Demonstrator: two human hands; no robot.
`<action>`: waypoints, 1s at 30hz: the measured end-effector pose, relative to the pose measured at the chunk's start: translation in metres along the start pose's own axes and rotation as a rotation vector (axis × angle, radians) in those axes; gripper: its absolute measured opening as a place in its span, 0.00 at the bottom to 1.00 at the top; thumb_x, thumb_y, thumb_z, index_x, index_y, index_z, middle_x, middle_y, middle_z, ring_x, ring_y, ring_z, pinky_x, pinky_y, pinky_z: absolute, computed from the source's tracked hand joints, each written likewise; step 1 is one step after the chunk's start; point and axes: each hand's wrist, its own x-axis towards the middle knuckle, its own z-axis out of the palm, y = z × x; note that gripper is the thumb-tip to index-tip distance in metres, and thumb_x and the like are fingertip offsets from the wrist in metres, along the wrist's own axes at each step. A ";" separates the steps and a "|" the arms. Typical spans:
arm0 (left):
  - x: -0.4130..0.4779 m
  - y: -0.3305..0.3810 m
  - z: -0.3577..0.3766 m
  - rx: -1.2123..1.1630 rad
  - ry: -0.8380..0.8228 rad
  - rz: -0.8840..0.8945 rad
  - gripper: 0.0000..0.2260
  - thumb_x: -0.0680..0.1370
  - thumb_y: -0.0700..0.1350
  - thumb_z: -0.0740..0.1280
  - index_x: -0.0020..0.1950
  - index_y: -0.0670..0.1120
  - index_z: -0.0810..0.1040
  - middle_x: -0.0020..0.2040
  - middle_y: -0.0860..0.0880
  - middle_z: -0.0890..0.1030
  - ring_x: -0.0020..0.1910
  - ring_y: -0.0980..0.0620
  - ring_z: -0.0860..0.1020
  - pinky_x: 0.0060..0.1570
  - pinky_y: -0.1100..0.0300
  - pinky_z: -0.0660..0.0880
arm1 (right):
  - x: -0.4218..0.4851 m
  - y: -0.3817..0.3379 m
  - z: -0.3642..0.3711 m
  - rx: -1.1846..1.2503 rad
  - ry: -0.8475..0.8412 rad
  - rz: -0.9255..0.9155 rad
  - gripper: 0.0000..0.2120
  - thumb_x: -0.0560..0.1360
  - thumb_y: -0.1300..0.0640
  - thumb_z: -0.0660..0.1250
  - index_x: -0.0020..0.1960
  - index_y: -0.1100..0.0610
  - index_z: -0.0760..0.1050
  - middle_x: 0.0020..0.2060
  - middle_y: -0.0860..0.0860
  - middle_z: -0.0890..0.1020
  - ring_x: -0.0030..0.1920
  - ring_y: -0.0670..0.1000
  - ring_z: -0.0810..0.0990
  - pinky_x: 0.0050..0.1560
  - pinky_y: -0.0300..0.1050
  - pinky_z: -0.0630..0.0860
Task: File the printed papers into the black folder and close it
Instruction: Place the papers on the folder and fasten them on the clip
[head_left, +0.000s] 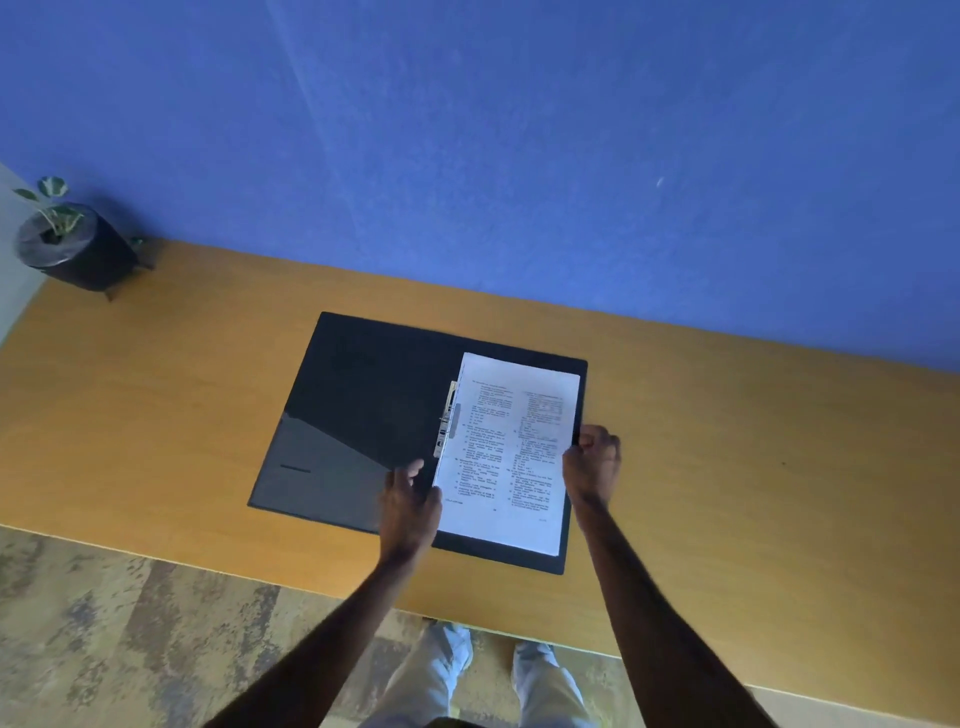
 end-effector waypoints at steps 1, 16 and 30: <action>0.003 0.002 0.003 0.035 -0.030 0.024 0.23 0.81 0.41 0.69 0.76 0.41 0.74 0.74 0.41 0.75 0.72 0.40 0.76 0.70 0.41 0.78 | -0.002 0.005 -0.001 -0.012 -0.020 -0.002 0.22 0.76 0.73 0.59 0.66 0.64 0.81 0.63 0.60 0.83 0.58 0.62 0.85 0.58 0.59 0.85; 0.006 0.005 0.010 0.170 -0.185 0.089 0.23 0.80 0.42 0.69 0.76 0.43 0.73 0.72 0.43 0.75 0.74 0.43 0.71 0.72 0.45 0.75 | -0.021 0.005 -0.003 -0.117 -0.096 -0.040 0.20 0.78 0.72 0.61 0.69 0.65 0.76 0.67 0.60 0.77 0.63 0.64 0.82 0.61 0.59 0.82; 0.026 0.005 -0.014 0.103 0.022 0.171 0.22 0.80 0.38 0.66 0.75 0.42 0.75 0.70 0.40 0.75 0.62 0.40 0.82 0.63 0.42 0.80 | -0.037 -0.006 0.004 -0.402 -0.087 -0.401 0.24 0.83 0.66 0.63 0.79 0.62 0.71 0.74 0.57 0.75 0.75 0.56 0.73 0.69 0.54 0.79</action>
